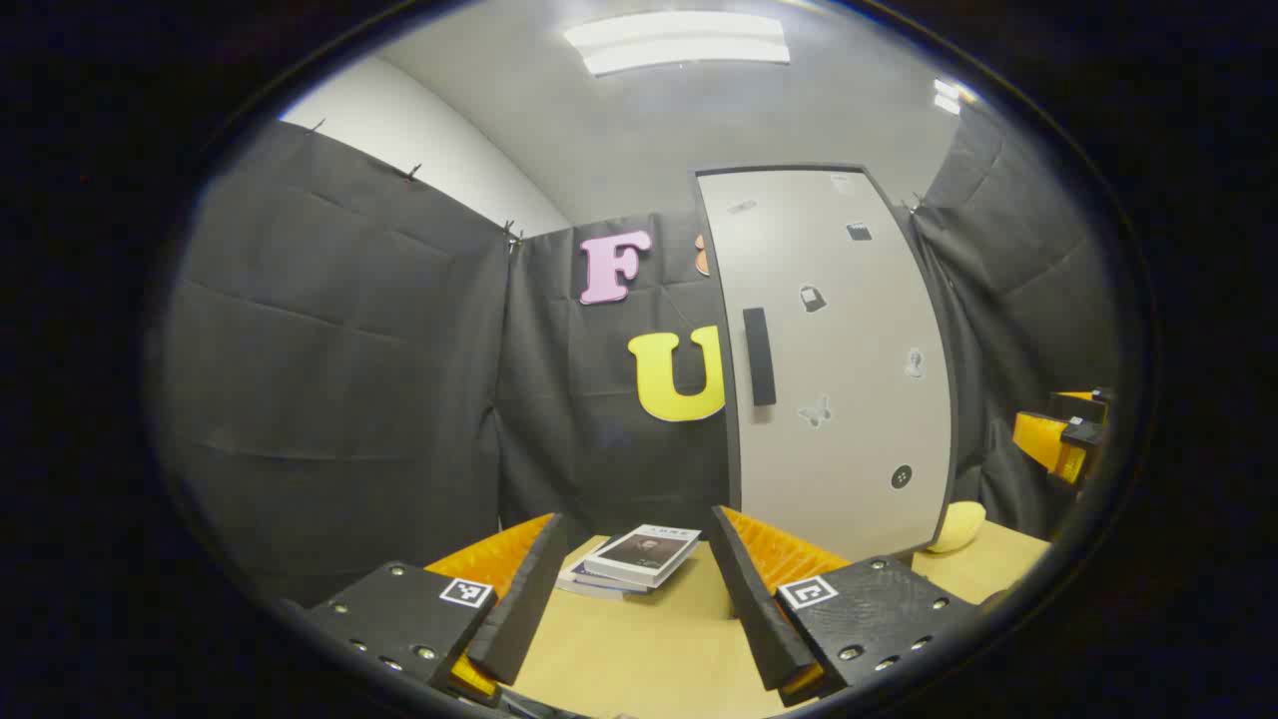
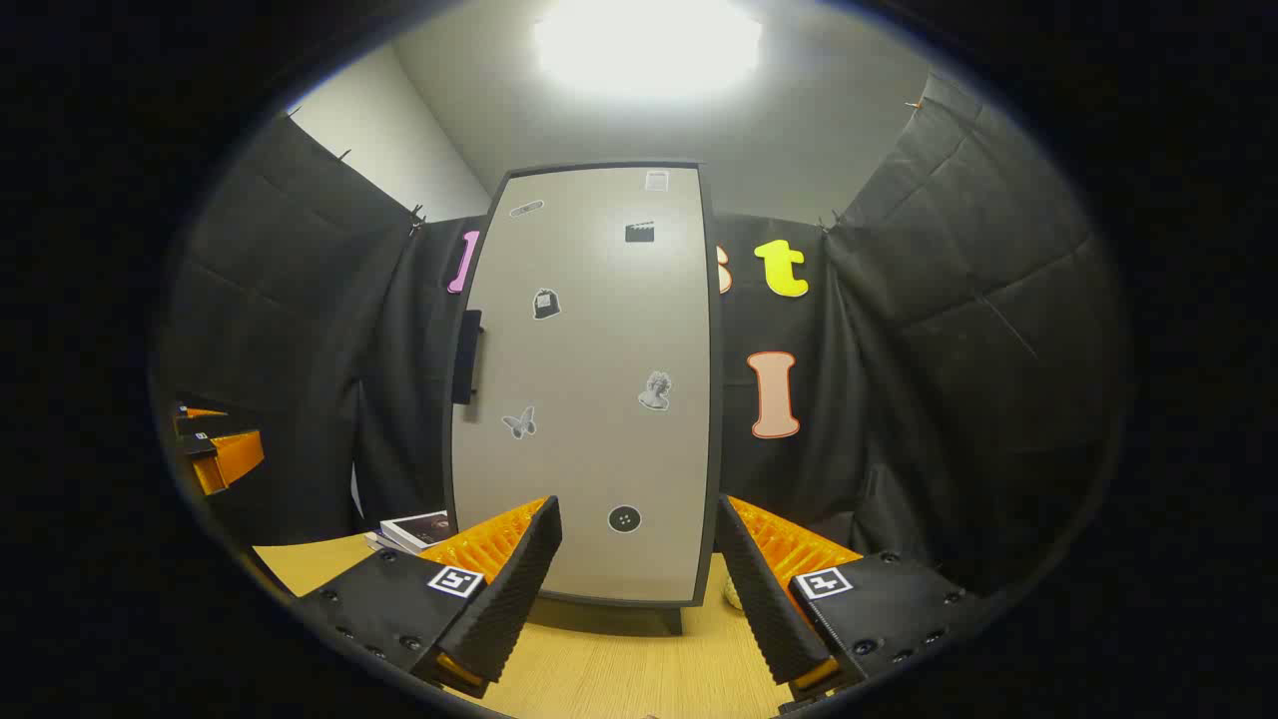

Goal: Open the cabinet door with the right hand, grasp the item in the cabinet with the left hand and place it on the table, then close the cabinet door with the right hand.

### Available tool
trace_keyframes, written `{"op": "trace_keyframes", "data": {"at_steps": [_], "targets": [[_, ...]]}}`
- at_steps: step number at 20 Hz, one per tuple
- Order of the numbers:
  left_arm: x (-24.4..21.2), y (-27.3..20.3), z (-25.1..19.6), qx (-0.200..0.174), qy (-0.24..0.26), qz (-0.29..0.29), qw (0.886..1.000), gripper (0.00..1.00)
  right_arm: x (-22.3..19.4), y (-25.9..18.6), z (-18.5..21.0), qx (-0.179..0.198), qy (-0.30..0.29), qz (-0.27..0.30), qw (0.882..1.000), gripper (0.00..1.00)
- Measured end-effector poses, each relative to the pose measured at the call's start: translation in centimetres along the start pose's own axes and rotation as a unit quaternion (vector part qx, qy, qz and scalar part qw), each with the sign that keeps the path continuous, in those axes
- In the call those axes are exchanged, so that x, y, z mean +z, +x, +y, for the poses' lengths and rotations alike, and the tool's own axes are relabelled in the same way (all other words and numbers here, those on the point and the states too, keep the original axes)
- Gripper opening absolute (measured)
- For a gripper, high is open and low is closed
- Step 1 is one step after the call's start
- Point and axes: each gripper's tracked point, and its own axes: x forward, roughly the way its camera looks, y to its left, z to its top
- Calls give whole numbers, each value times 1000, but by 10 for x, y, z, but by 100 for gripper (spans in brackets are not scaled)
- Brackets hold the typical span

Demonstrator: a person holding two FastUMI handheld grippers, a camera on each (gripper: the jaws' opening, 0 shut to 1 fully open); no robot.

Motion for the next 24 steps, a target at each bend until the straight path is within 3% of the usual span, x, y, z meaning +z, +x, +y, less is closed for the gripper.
{"op": "trace_keyframes", "data": {"at_steps": [18,24], "targets": [[2,-3,-18,-2,10,-7,1000,86,-4,2,-17,5,11,4,1000,98],[3,-8,-29,18,12,-7,1000,86,18,21,-15,29,39,-3,999,97]]}}
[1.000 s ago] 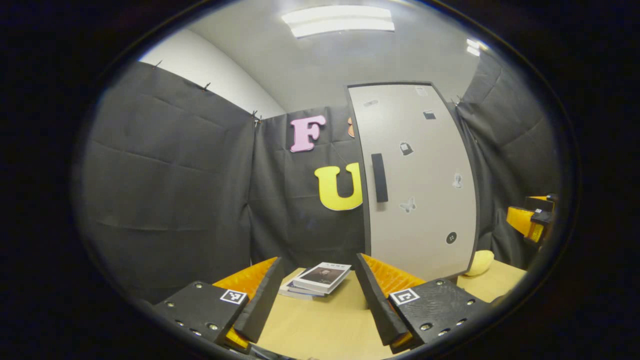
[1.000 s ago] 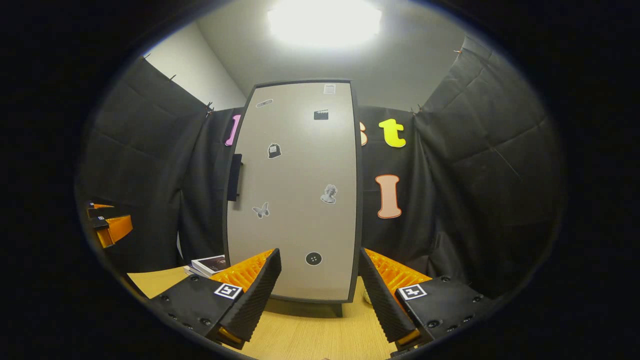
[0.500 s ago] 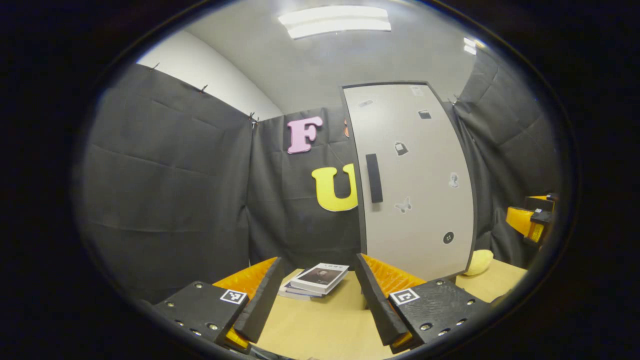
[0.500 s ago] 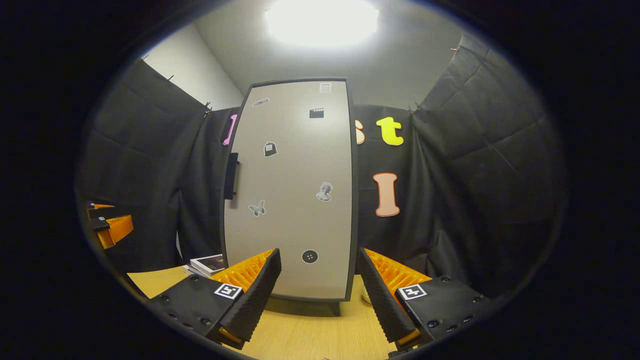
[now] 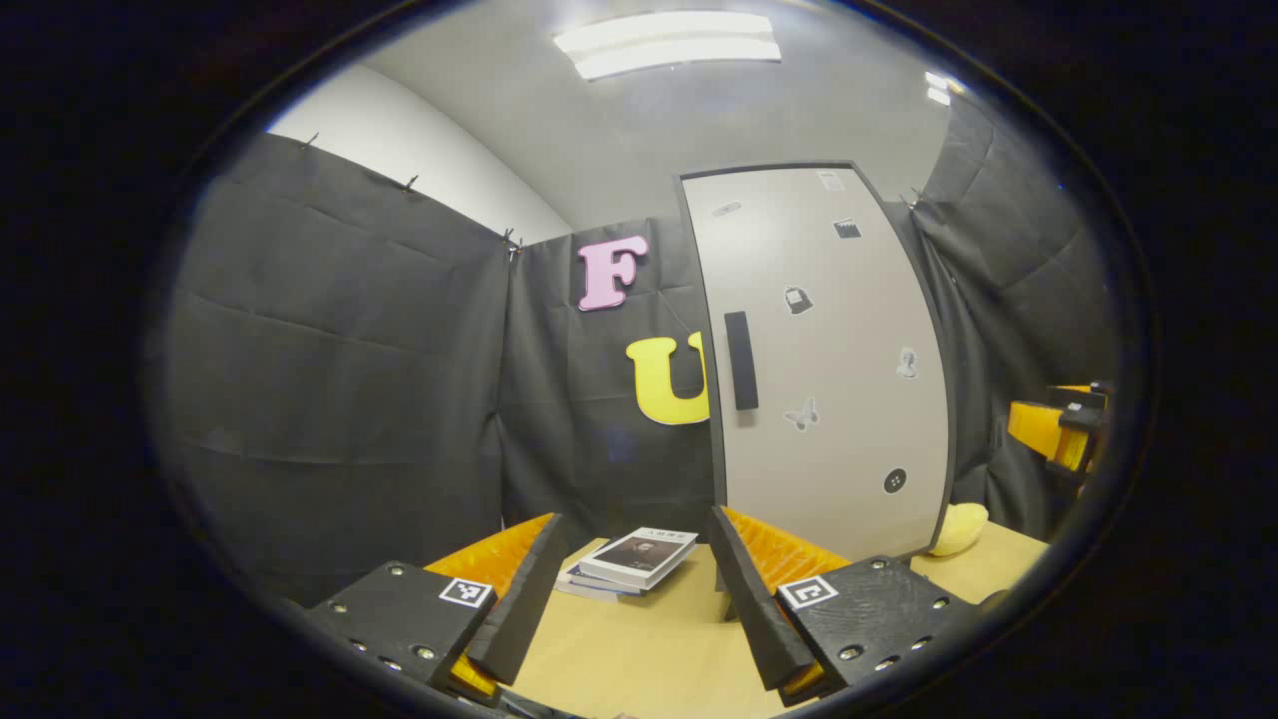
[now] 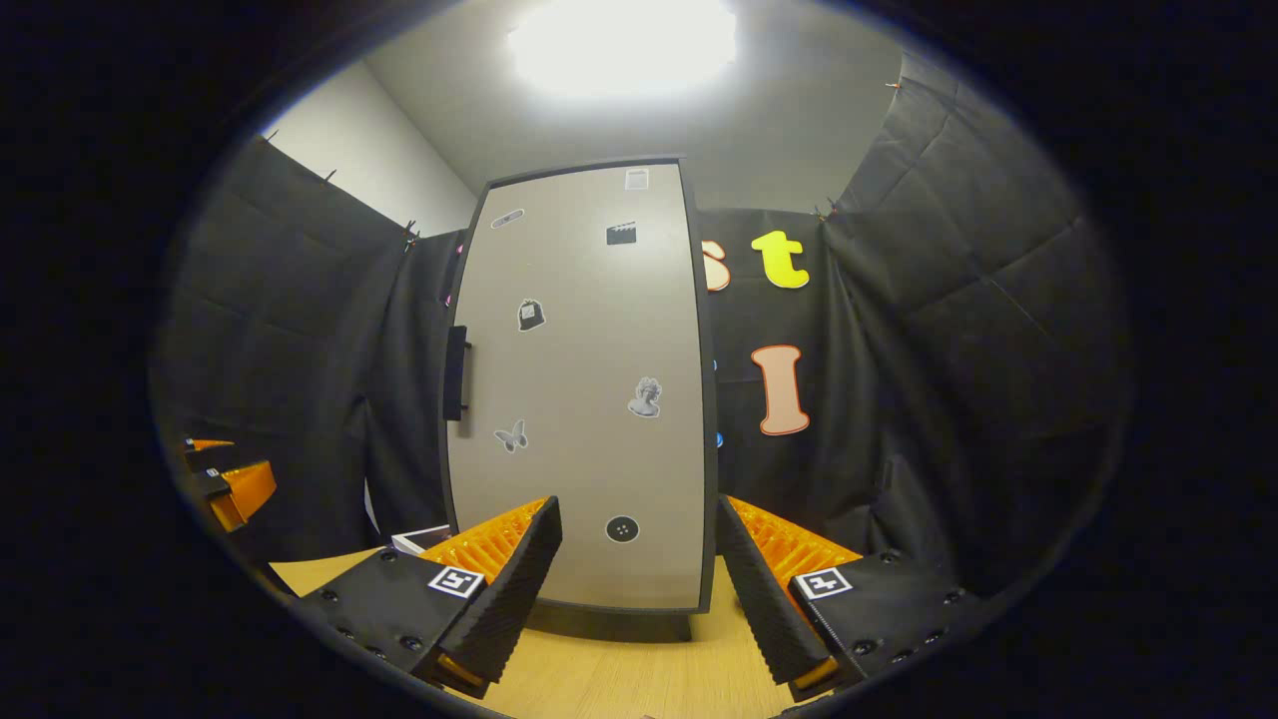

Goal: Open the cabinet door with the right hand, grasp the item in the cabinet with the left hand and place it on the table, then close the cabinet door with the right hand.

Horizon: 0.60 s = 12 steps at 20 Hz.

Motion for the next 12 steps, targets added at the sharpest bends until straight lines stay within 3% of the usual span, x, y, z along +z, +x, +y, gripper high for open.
{"op": "trace_keyframes", "data": {"at_steps": [7,12], "targets": [[-22,4,0,6,-17,23,1000,86,75,49,44,47,-5,-54,997,94],[-35,30,30,-5,-11,32,999,87,100,92,96,57,32,-45,997,96]]}}
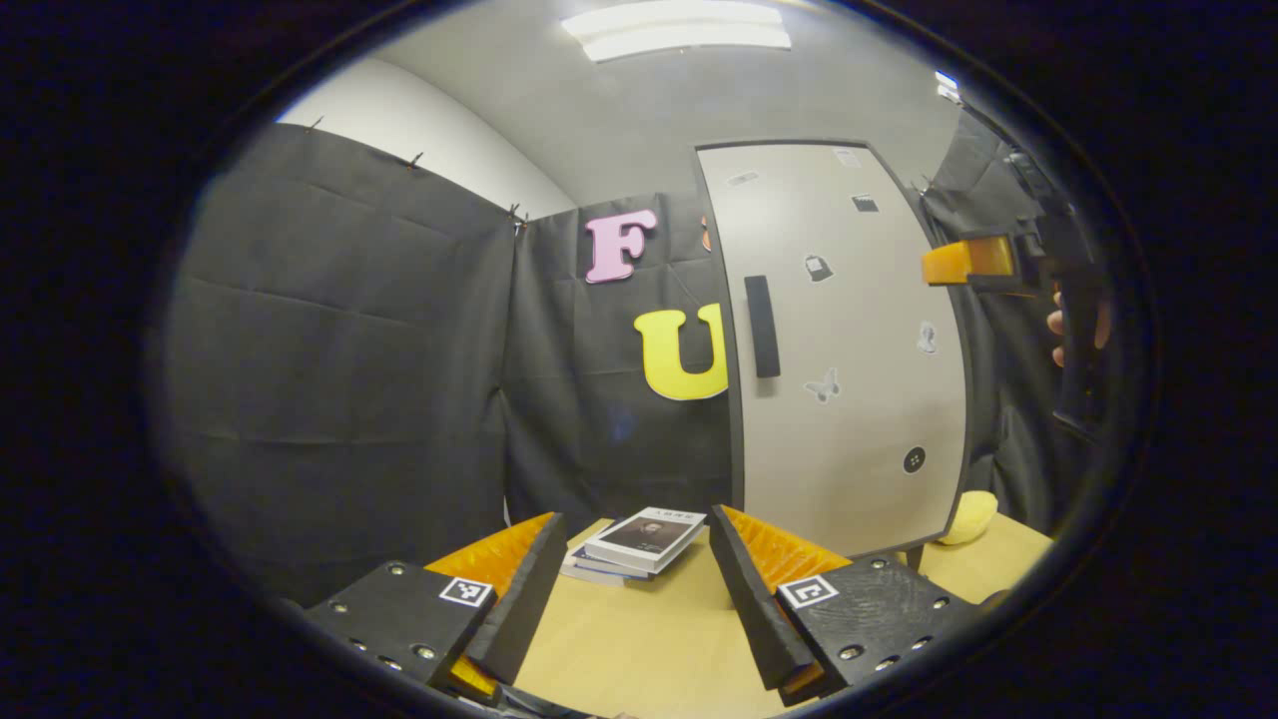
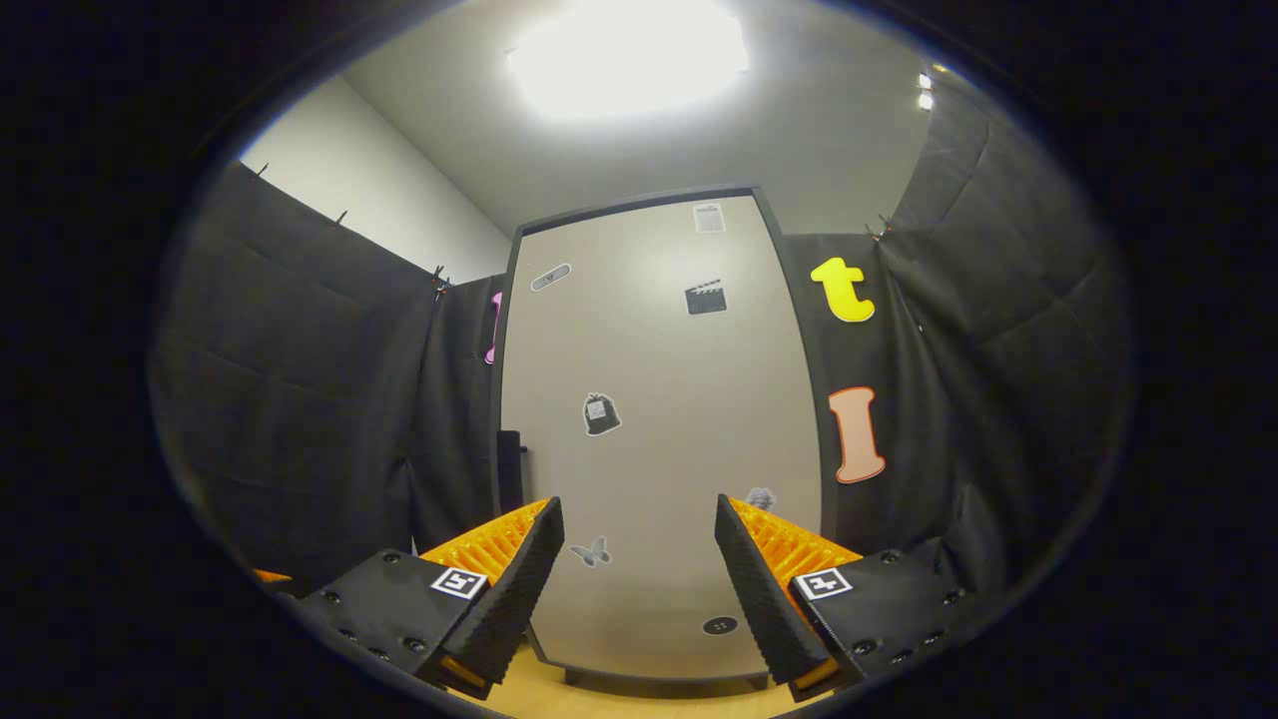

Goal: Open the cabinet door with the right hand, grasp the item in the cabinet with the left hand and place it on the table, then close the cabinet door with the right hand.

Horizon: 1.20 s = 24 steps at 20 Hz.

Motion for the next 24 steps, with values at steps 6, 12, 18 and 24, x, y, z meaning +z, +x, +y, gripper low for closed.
{"op": "trace_keyframes", "data": {"at_steps": [6,12,18,24], "targets": [[-15,41,55,6,-2,11,1000,86,-13,58,54,1,-21,16,1000,96],[-25,75,103,18,2,8,1000,88,-22,100,102,5,-40,16,999,96],[-35,100,130,18,-3,14,1000,87,-43,144,129,0,-62,38,997,96],[-39,106,143,26,-5,13,1000,88,-69,175,128,-24,-60,79,995,67]]}}
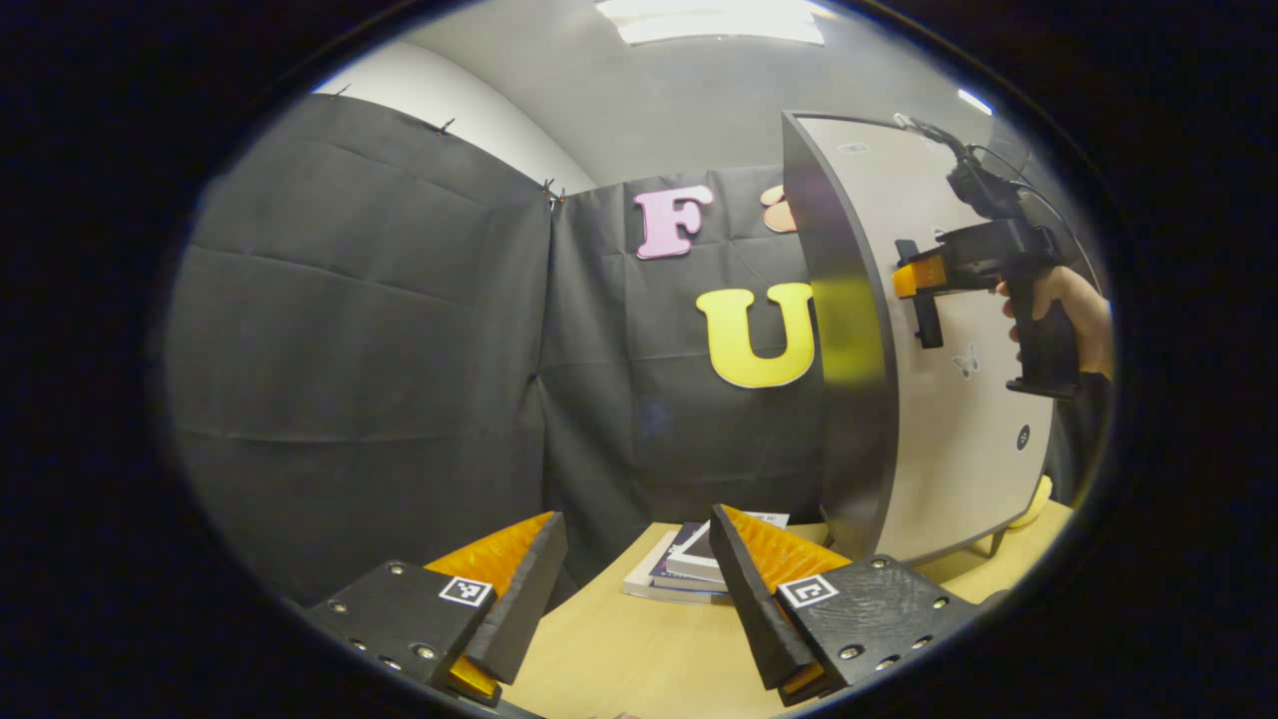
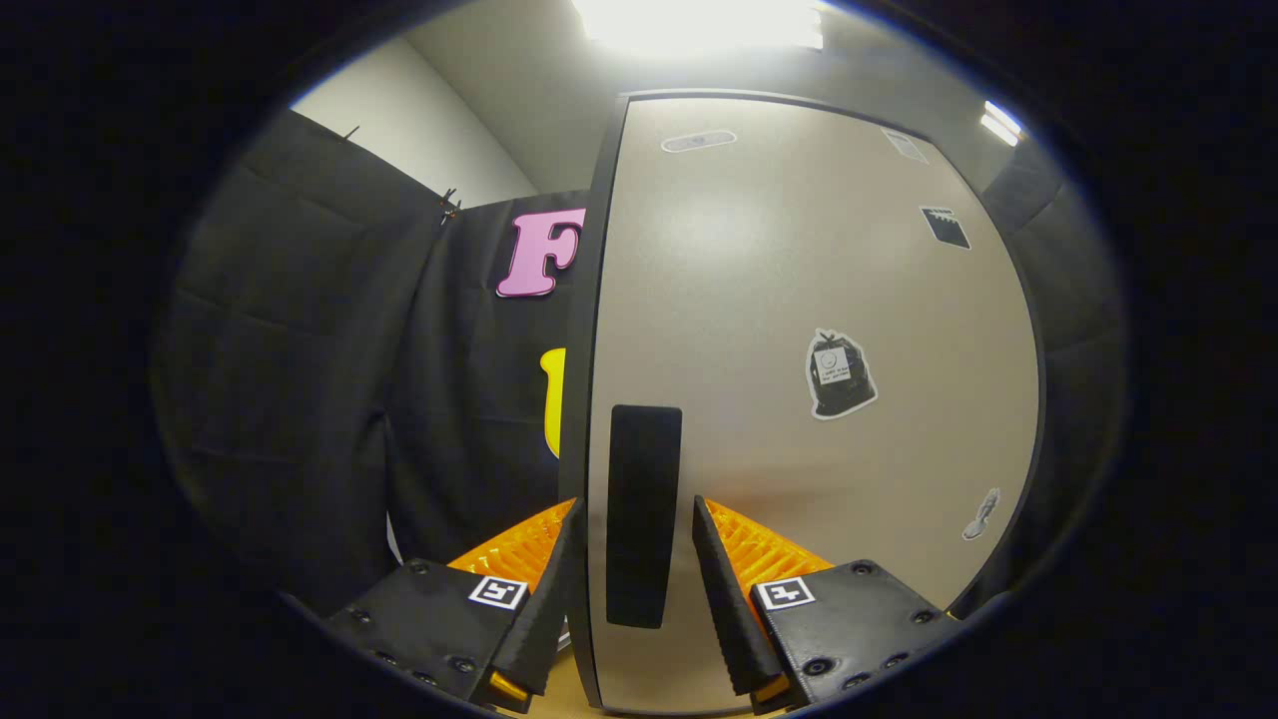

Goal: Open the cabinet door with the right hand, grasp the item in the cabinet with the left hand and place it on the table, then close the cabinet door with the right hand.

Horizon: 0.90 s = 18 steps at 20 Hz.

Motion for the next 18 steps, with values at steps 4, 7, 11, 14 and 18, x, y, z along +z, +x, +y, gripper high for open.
{"op": "trace_keyframes", "data": {"at_steps": [4,7,11,14,18], "targets": [[0,5,6,2,-6,2,1000,88,-11,1,3,-6,11,33,999,38],[6,2,3,2,-2,-4,1000,88,-10,4,0,6,13,51,999,22],[9,0,-6,0,-6,-5,1000,87,-14,-4,3,35,18,67,997,10],[21,-4,-17,-4,-3,-10,1000,87,-9,-17,7,63,26,69,995,10],[34,-10,-39,-13,-5,-16,1000,88,-4,-39,10,110,33,78,990,10]]}}
